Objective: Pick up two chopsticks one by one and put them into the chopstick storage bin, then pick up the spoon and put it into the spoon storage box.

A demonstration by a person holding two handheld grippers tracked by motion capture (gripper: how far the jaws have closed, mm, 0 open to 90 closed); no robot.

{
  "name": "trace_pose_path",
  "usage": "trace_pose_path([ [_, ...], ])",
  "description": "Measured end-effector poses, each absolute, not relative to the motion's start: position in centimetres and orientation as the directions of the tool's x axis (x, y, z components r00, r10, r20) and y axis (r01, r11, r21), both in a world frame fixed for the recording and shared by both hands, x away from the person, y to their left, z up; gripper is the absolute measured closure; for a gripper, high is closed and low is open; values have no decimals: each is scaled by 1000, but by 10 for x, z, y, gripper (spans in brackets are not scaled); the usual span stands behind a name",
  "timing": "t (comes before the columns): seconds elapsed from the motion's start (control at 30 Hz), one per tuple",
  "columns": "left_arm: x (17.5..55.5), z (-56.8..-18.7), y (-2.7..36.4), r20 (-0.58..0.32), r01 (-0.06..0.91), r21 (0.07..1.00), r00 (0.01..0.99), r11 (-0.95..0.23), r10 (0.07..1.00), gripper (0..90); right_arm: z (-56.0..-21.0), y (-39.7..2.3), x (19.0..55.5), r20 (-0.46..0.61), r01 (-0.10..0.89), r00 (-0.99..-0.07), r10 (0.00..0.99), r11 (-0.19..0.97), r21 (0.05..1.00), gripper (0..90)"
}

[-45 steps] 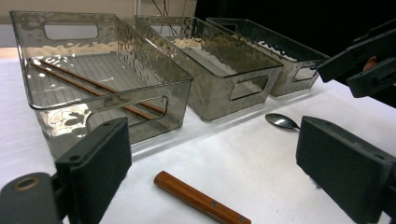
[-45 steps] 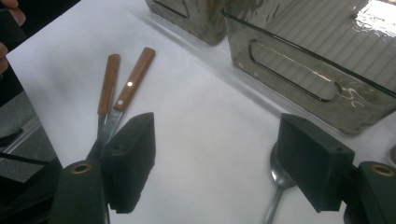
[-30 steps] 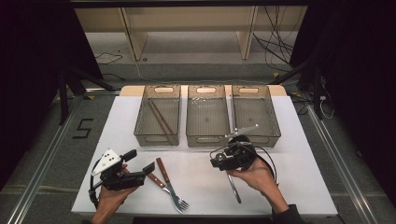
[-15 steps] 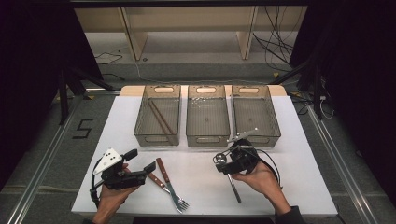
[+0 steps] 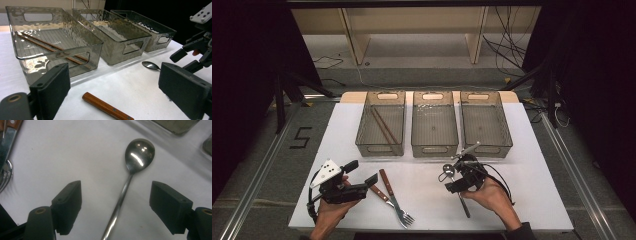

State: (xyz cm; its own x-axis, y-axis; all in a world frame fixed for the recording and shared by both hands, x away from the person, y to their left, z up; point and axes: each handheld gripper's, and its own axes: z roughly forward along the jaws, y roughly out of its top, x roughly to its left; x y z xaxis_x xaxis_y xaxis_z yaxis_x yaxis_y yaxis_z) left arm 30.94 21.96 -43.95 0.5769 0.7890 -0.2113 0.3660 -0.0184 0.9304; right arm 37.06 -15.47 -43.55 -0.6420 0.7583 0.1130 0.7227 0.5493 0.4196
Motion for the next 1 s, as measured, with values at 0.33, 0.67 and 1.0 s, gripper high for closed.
trace_pose_path([
  [0.33, 310, -440, 218, -212, 368, 930, 577, -19, 789, 99, -443, -153, 369, 80, 730, -649, 756, 590, 346, 380],
  [0.67, 310, -440, 217, -201, 363, 931, 583, -31, 787, 99, -448, -157, 370, 59, 730, -658, 751, 616, 297, 546],
  [1.0, 309, -441, 219, -205, 364, 931, 585, -29, 785, 99, -455, -150, 374, 69, 738, -659, 749, 627, 249, 620],
])
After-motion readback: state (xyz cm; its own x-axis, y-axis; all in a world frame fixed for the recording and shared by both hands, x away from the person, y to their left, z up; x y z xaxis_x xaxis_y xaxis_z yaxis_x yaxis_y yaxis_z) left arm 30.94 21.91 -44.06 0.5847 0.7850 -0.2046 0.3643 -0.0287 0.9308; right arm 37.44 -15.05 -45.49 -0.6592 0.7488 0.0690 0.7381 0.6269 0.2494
